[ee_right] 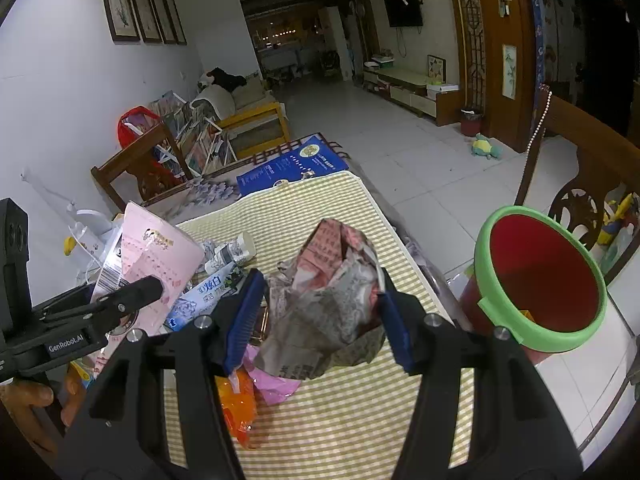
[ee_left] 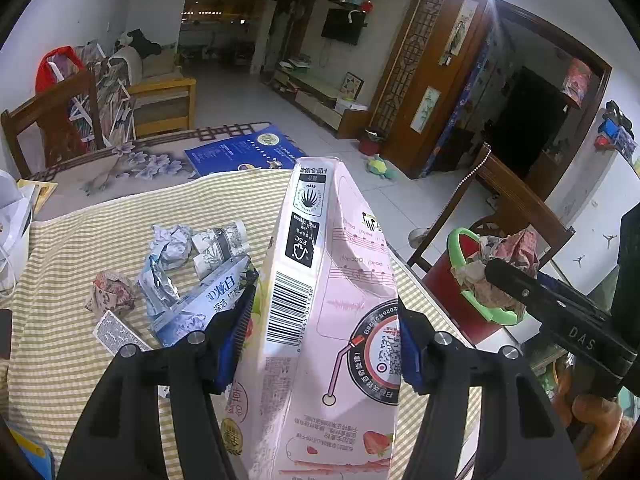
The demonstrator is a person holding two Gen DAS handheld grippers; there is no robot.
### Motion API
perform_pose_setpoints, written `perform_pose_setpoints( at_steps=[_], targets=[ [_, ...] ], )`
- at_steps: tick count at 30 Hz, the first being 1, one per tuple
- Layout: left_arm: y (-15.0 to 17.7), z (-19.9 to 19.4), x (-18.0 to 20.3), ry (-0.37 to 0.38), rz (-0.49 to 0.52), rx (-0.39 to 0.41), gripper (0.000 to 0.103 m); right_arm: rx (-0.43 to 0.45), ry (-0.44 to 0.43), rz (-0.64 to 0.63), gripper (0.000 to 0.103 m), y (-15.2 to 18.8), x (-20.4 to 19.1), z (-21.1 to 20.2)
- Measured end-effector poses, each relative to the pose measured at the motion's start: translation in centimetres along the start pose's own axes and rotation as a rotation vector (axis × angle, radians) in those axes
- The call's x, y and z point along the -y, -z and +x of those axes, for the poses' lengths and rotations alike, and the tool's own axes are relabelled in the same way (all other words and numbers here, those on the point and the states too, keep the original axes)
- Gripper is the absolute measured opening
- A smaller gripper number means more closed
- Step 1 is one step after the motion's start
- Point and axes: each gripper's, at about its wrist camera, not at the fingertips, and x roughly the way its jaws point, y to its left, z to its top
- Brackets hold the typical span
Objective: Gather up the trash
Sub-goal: 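Grasp the crumpled paper with the right gripper while the left holds the pink carton, then carry the crumpled paper to the red bucket and release it with the right gripper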
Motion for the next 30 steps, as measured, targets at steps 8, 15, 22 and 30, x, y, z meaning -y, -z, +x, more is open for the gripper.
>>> perform_pose_setpoints(
  at_steps=[8,15,22,30],
  targets=[
    [0.0,0.3,0.7,0.001,0.012,-0.009,0.059,0.009,0.019,0.001,0.056,0.2,0.3,-0.6],
    [-0.1,0.7,1.2,0.007,0.021,-0.014,0.059,0.010,0.034,0.012,0.056,0.2,0.6,-1.0],
    [-0.2,1.2,2.0,0.014,0.036,-0.022,0.059,0.015,0.052,0.026,0.056,0.4,1.6,-1.3],
    [-0.4,2.1,3.4,0.029,0.055,-0.030,0.059,0.014,0.074,0.047,0.057,0.5,2.8,-1.5]
  ],
)
